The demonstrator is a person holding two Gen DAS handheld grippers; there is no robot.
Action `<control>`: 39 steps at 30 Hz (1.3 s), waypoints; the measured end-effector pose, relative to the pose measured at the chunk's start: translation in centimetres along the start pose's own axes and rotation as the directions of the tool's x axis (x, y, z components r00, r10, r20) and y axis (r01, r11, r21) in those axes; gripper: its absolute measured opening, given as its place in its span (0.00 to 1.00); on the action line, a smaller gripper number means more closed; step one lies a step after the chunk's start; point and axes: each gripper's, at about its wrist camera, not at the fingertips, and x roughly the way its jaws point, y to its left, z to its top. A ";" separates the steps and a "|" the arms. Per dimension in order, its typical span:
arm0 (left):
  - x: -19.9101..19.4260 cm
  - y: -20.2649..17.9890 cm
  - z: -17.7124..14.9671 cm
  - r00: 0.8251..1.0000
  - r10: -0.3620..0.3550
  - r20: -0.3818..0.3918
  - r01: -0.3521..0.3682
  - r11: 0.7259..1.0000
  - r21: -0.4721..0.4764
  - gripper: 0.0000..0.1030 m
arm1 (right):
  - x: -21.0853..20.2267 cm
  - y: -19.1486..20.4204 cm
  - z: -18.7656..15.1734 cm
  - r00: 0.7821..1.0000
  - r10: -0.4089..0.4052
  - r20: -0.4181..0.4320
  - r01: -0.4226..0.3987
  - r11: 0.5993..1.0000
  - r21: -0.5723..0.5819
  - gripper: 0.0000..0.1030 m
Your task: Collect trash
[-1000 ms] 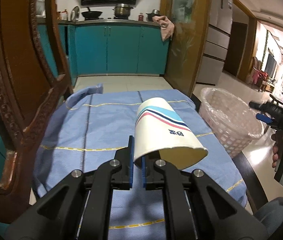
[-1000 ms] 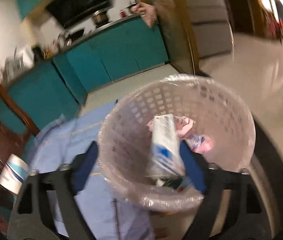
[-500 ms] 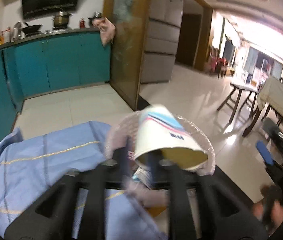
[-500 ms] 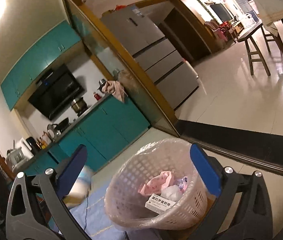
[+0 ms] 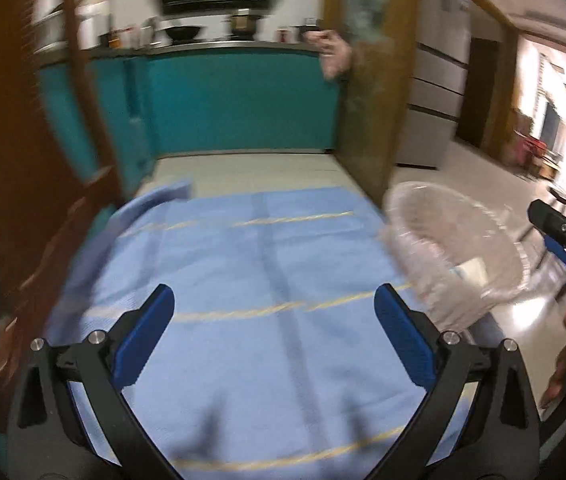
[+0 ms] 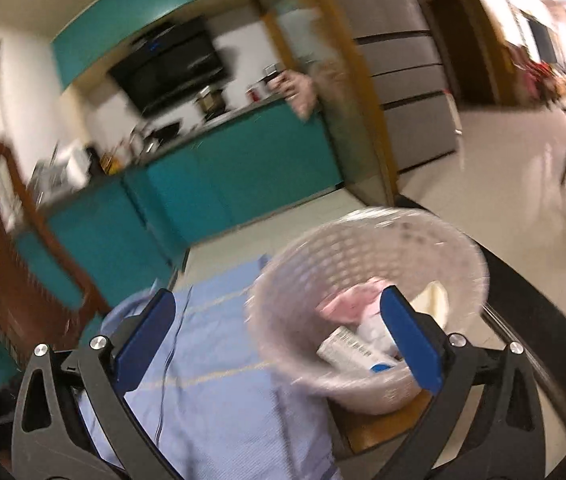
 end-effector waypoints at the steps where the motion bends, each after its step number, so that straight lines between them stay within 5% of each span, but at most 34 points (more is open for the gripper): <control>1: -0.4 1.3 -0.7 1.000 0.017 -0.011 -0.017 1.000 -0.021 0.97 | 0.3 1.4 -0.5 1.000 0.010 -0.022 -0.011 0.999 -0.041 0.97; 13: -1.0 3.9 -2.7 0.993 0.039 -0.109 -0.045 0.998 -0.053 0.97 | 1.2 8.9 -5.3 0.991 0.029 -0.134 -0.056 0.977 -0.206 0.97; 22: -2.0 4.0 -2.2 0.997 0.070 -0.037 -0.072 0.996 -0.044 0.97 | 1.6 8.4 -5.1 0.991 0.009 -0.134 -0.035 0.981 -0.192 0.97; 39: -2.0 4.2 -2.0 0.998 0.059 -0.026 -0.060 0.996 -0.064 0.97 | 1.7 8.7 -5.4 0.989 0.013 -0.145 -0.042 0.979 -0.197 0.97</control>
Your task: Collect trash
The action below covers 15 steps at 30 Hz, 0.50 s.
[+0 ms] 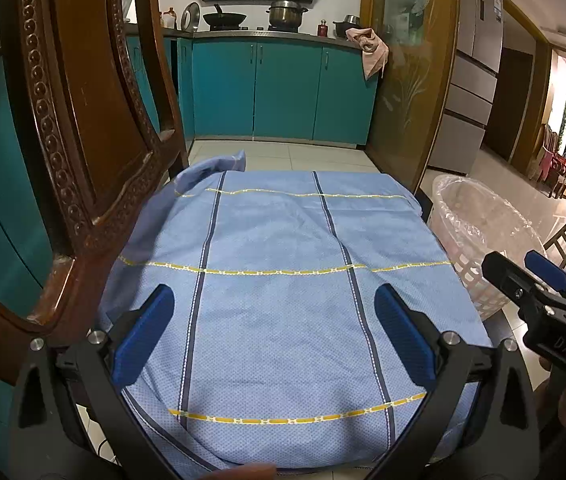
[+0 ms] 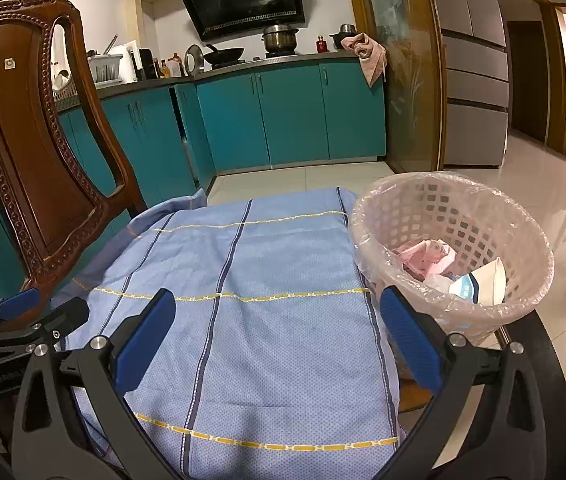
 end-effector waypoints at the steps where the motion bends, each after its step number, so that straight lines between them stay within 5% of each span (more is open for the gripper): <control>1: 0.0 0.0 0.0 1.000 -0.001 0.000 0.001 1.000 0.000 0.97 | 0.0 0.0 0.0 1.000 0.000 -0.002 0.000 1.000 0.000 0.97; 15: 0.0 -0.3 0.0 1.000 -0.004 0.006 0.004 1.000 0.005 0.97 | 0.2 0.2 0.1 1.000 0.001 -0.005 -0.001 1.000 0.001 0.97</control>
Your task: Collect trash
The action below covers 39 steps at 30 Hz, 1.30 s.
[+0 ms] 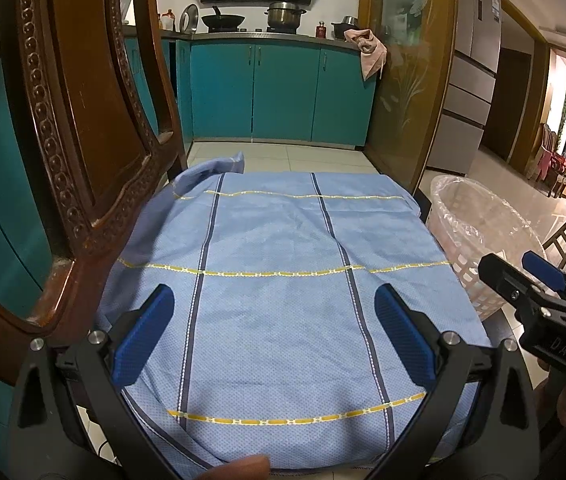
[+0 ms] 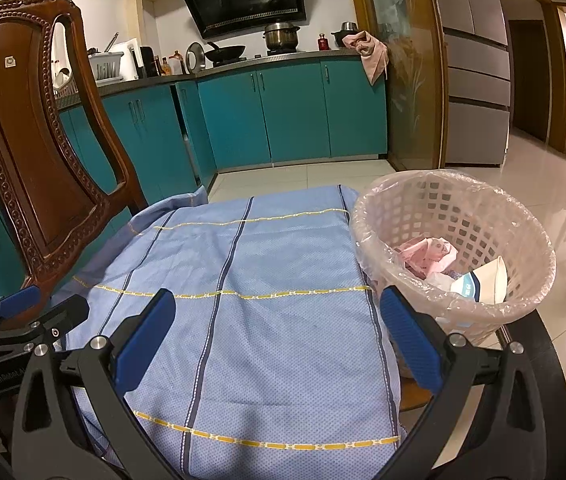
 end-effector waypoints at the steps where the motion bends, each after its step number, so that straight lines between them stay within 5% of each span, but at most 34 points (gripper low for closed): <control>1: 0.0 0.0 0.0 1.000 -0.002 0.001 0.002 1.000 0.001 0.97 | 0.0 0.0 0.0 1.000 0.000 -0.001 0.000 1.000 0.001 0.97; 39: 0.1 0.2 0.0 1.000 -0.016 -0.003 0.016 1.000 -0.011 0.97 | 0.0 0.0 -0.1 1.000 0.002 -0.004 -0.002 1.000 -0.002 0.97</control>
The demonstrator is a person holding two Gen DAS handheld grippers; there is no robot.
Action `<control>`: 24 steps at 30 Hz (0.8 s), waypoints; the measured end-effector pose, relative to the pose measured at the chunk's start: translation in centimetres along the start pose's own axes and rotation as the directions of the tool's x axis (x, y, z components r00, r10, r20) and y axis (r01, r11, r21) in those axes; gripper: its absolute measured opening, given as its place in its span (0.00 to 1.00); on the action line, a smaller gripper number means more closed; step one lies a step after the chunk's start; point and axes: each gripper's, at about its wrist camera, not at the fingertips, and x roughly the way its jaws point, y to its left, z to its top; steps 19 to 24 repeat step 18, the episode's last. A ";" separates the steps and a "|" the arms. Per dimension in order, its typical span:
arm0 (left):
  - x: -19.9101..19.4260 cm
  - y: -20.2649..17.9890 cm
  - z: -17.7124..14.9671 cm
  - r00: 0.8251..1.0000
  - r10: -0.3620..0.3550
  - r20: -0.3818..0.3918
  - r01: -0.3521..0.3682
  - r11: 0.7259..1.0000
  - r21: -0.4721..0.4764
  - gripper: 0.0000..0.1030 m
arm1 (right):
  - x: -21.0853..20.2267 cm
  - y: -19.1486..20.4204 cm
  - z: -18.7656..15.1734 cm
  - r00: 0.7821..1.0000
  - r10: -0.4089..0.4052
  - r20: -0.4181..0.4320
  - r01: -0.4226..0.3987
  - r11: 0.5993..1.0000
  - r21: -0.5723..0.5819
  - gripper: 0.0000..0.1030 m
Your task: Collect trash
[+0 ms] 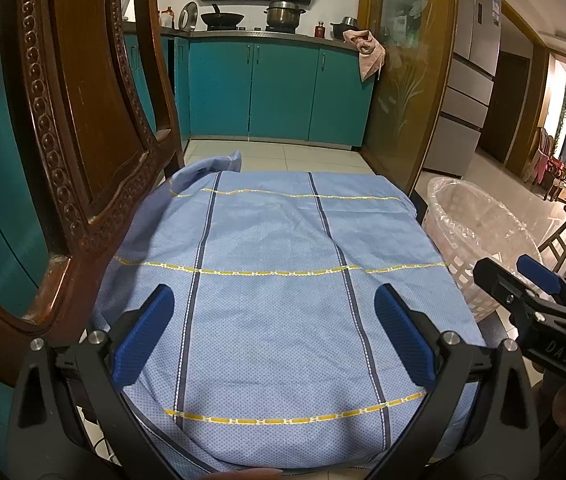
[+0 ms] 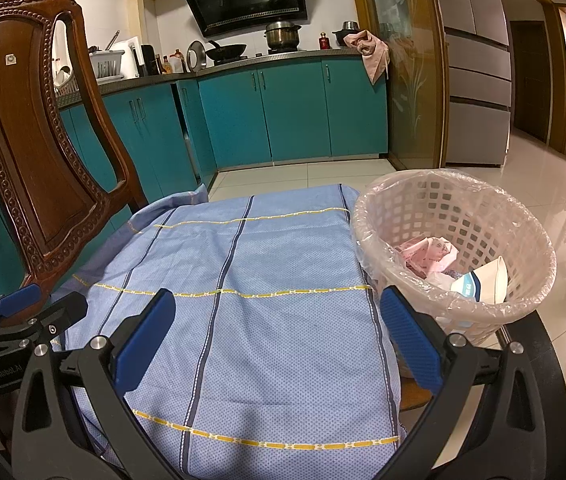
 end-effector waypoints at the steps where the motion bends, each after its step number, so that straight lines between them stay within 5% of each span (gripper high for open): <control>1: 0.0 0.0 0.0 1.000 -0.002 0.000 0.002 1.000 -0.001 0.97 | 0.0 0.0 0.0 1.000 0.000 0.000 0.000 1.000 0.000 0.97; 24: 0.1 -0.2 -0.1 1.000 0.010 0.003 -0.010 1.000 0.011 0.97 | 0.0 -0.1 -0.1 1.000 0.005 -0.004 -0.005 1.000 -0.004 0.97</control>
